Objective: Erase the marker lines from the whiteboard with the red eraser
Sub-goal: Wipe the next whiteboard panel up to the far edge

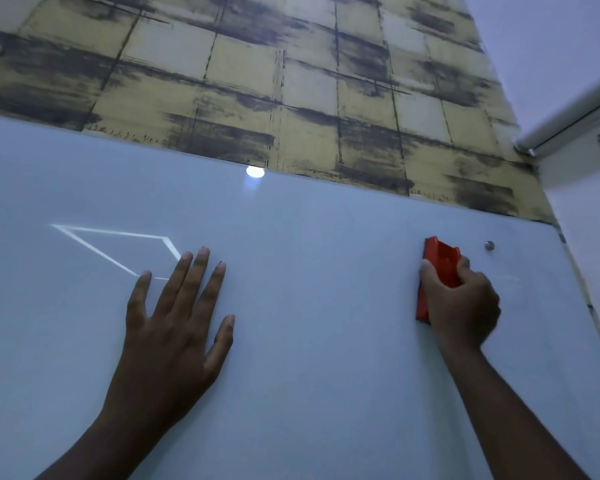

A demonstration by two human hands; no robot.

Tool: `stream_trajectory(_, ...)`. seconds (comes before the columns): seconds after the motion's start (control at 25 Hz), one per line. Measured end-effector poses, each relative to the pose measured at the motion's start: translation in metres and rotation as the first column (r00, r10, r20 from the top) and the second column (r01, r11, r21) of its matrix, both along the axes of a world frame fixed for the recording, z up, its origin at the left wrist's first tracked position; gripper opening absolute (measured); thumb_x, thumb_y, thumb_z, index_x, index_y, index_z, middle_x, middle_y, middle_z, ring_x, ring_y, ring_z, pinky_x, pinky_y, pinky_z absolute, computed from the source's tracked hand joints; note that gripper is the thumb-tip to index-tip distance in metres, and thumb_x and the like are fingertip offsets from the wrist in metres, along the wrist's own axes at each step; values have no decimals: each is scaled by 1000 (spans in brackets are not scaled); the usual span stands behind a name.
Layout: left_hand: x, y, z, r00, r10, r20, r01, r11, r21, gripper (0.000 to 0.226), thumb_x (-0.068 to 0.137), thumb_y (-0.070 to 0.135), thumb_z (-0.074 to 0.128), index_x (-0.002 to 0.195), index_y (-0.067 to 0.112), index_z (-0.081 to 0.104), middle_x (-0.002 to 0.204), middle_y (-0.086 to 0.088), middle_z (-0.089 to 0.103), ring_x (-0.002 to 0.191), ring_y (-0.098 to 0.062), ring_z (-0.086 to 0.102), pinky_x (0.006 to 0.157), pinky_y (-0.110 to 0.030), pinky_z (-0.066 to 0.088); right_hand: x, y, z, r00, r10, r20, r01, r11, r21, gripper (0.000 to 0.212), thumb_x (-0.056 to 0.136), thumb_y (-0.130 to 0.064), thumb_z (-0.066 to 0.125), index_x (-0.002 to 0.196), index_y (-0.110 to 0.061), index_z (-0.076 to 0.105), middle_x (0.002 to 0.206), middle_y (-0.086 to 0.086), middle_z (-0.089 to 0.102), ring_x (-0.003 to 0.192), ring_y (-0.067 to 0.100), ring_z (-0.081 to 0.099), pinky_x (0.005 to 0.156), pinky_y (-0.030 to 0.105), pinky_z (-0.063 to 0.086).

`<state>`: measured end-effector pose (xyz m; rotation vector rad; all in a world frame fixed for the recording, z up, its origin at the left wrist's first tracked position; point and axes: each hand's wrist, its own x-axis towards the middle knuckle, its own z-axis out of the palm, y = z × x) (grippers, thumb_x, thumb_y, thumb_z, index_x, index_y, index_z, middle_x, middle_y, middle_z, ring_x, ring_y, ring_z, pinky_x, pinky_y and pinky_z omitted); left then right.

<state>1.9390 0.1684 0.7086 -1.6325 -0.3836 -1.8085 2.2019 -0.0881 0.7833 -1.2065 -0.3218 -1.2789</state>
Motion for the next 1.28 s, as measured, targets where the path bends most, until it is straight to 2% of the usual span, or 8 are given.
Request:
stream_trajectory(0.12, 1, 1, 1, 1000, 9, 0, -9, 1000, 3, 70, 103, 43, 36, 164, 9, 39, 174, -12, 28, 160, -30, 32, 127, -63, 19, -20, 21, 37, 999, -6, 38, 6, 1000, -18, 58, 86, -53, 68, 126, -12, 68, 98, 15, 67, 92, 38, 66, 78, 40, 50)
stream_trajectory(0.28, -1, -2, 3, 999, 29, 16, -30, 1000, 6, 71, 101, 44, 37, 162, 9, 43, 174, -12, 30, 159, -30, 34, 125, -65, 19, -81, 68, 58, 983, 36, 180, -6, 986, -166, 59, 84, -54, 67, 129, -16, 64, 98, 9, 63, 91, 33, 65, 74, 37, 50)
stream_trajectory(0.48, -1, -21, 43, 994, 34, 101, -34, 999, -3, 77, 100, 50, 38, 164, 6, 36, 173, -15, 31, 161, -32, 27, 125, -65, 15, -162, 127, 31, 864, 143, 483, 33, 941, -337, 66, 86, -59, 65, 137, -18, 58, 103, 4, 65, 90, 21, 64, 72, 28, 51)
stream_trajectory(0.6, 3, -16, 52, 994, 49, 95, -49, 999, 0, 77, 102, 50, 35, 163, 3, 38, 171, -17, 34, 159, -35, 32, 123, -67, 20, -164, 125, 49, 826, 150, 543, 82, 922, -379, 68, 87, -60, 64, 139, -17, 57, 100, 4, 65, 87, 21, 64, 72, 30, 55)
stream_trajectory(0.8, 6, -1, 41, 995, 14, 98, -18, 999, 36, 69, 101, 45, 37, 158, 8, 49, 168, -14, 40, 154, -33, 42, 120, -64, 26, -136, 103, 94, 903, 81, 422, 68, 943, -327, 66, 86, -60, 61, 140, -21, 57, 98, 3, 60, 90, 25, 63, 73, 35, 52)
stream_trajectory(0.92, 6, -3, 45, 993, -23, 117, 19, 999, 36, 67, 100, 44, 39, 157, 11, 52, 168, -13, 42, 153, -32, 43, 121, -63, 27, -111, 86, 103, 933, 71, 353, 30, 962, -273, 65, 87, -60, 63, 139, -22, 59, 94, 0, 59, 82, 21, 59, 69, 30, 47)
stream_trajectory(1.12, 4, -1, 41, 995, -39, 94, 38, 999, 18, 66, 101, 44, 39, 156, 10, 53, 167, -14, 43, 153, -32, 44, 121, -64, 26, -51, 44, 72, 983, 32, 182, -9, 992, -124, 67, 87, -59, 65, 142, -20, 58, 99, 5, 65, 88, 26, 65, 75, 33, 51)
stream_trajectory(1.28, 2, -5, 37, 997, -51, 66, 52, 998, -19, 68, 99, 46, 39, 153, 9, 56, 167, -15, 43, 155, -33, 41, 121, -65, 24, -13, 9, 55, 996, -20, 82, 29, 993, -115, 69, 88, -57, 66, 142, -15, 58, 106, 9, 67, 95, 29, 66, 78, 37, 51)
